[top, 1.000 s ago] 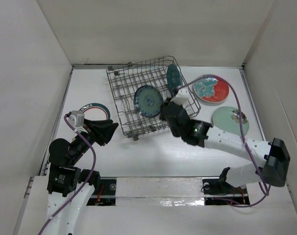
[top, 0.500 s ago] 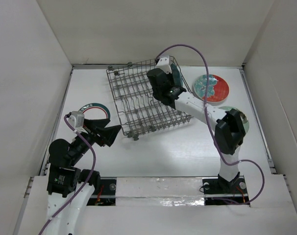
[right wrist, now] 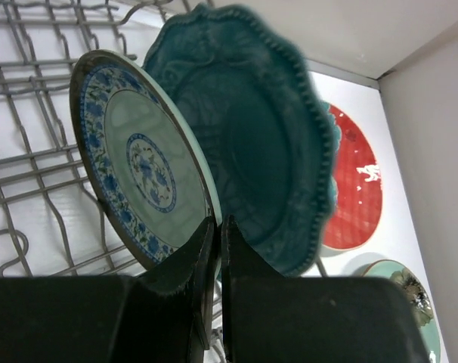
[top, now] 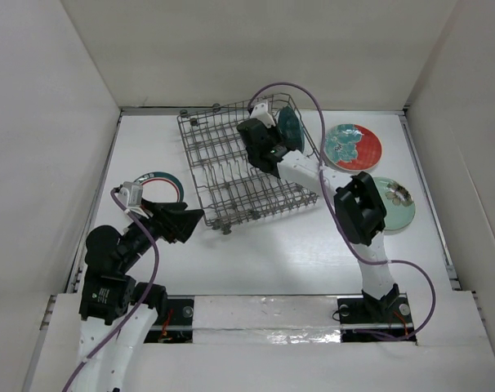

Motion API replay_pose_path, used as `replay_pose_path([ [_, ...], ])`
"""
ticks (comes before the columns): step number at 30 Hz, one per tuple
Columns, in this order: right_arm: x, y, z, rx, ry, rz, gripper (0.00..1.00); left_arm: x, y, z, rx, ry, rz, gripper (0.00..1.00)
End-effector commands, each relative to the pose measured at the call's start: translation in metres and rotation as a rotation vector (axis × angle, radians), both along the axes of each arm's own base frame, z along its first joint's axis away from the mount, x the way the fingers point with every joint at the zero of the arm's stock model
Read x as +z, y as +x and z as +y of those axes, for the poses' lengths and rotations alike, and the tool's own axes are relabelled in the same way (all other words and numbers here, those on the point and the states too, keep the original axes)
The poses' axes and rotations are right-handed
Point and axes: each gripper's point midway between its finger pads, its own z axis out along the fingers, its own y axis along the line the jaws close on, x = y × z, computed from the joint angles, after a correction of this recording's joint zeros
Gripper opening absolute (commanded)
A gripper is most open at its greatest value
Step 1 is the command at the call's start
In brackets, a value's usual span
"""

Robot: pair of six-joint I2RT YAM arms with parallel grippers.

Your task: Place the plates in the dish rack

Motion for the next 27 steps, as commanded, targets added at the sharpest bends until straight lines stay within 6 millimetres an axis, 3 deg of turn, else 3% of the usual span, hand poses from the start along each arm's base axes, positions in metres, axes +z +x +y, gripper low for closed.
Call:
replay_pose_path([
  [1,0.012,0.009,0.006,-0.002,0.027,-0.034,0.0,0.009,0.001,-0.003,-0.013,-0.026,0.005,0.64],
  [6,-0.008,0.007,0.011,0.004,0.015,-0.011,0.0,0.005,0.003,-0.004,-0.013,-0.028,0.032,0.63],
  [12,-0.015,0.003,0.023,0.02,0.019,-0.003,0.03,-0.003,0.011,-0.005,-0.012,-0.021,0.084,0.59],
  [13,-0.014,0.002,0.023,0.02,0.027,-0.005,0.17,-0.005,0.011,-0.006,-0.012,-0.021,0.096,0.59],
  [16,-0.007,-0.001,0.025,0.041,0.073,-0.012,0.47,-0.009,0.017,-0.006,-0.011,-0.007,0.106,0.58],
  [19,0.012,-0.007,0.023,0.073,0.158,-0.03,0.59,-0.014,0.024,-0.008,-0.011,0.002,0.131,0.57],
  [20,0.032,-0.009,0.017,0.076,0.206,-0.061,0.6,-0.015,0.026,-0.008,-0.011,0.001,0.145,0.56],
  [23,0.043,-0.023,0.023,0.16,0.3,-0.057,0.66,-0.016,0.036,-0.005,0.015,-0.015,0.187,0.53],
  [27,0.071,-0.063,0.034,0.301,0.442,-0.063,0.75,-0.019,0.05,-0.004,0.04,-0.044,0.265,0.48],
])
